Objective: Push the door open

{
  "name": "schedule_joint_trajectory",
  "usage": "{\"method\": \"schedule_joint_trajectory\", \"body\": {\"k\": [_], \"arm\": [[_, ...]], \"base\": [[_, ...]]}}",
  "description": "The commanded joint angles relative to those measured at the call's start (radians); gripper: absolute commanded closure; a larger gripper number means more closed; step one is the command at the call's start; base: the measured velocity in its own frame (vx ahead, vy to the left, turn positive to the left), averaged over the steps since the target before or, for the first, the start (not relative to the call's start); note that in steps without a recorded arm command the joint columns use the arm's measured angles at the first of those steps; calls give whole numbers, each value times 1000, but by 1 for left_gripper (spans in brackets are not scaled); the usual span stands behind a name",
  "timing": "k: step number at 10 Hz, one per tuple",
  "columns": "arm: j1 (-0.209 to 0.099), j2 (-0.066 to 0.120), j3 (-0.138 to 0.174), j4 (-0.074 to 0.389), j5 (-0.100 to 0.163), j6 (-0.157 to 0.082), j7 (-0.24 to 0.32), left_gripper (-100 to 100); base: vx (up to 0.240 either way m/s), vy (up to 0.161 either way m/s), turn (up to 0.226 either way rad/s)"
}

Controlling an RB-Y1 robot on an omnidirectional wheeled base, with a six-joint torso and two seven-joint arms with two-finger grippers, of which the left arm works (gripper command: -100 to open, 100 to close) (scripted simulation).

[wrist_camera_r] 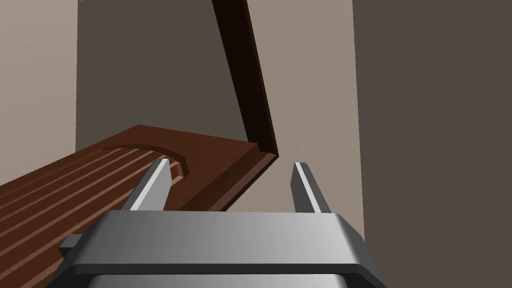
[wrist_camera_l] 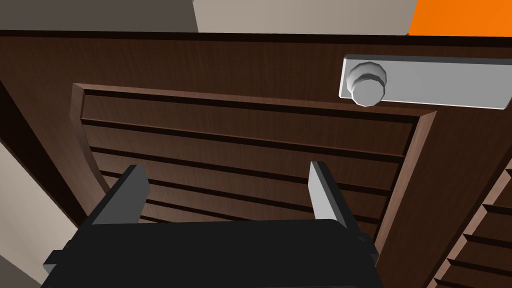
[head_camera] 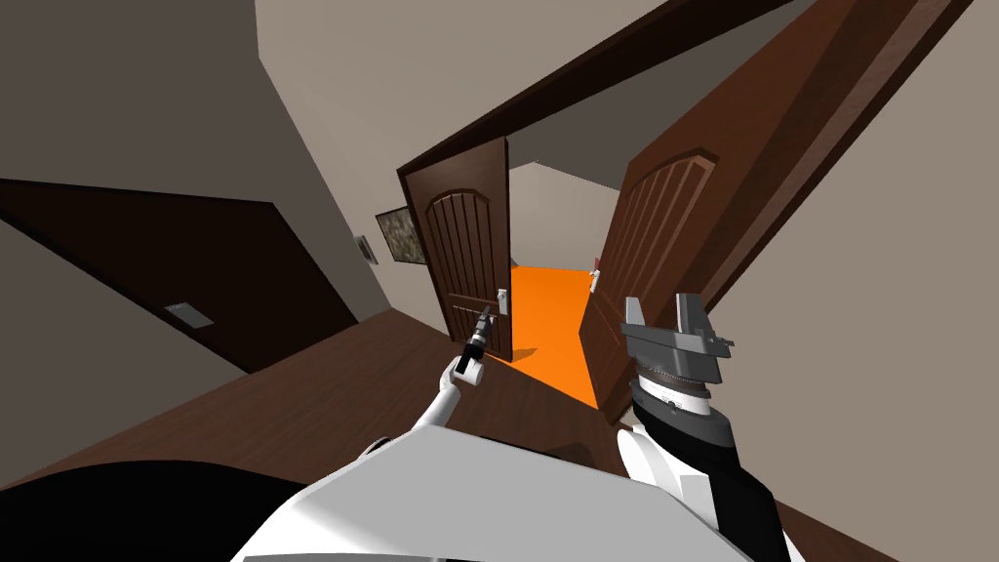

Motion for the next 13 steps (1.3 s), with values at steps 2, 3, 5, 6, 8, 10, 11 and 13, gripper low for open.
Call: {"method": "schedule_joint_trajectory", "body": {"k": [2, 3, 5, 6, 8, 10, 11, 13], "arm": [[-39, 1, -7, 69, 7, 6, 9, -100], [-39, 1, -7, 80, 7, 6, 9, -100], [-84, 2, -17, 152, 15, 10, 18, -100], [-84, 2, -17, 161, 15, 10, 18, -100], [-127, 3, -26, 236, 22, 15, 27, -100], [-164, 3, -34, 300, 28, 19, 35, -100], [-164, 3, -34, 305, 28, 19, 35, -100], [-199, 2, -41, 369, 34, 22, 42, -100]], "base": [[41, 65, -26], [32, 45, -26], [42, 77, -46], [46, 67, -27], [52, 72, -46], [62, 101, -47], [44, 75, -16], [34, 70, -36]]}}
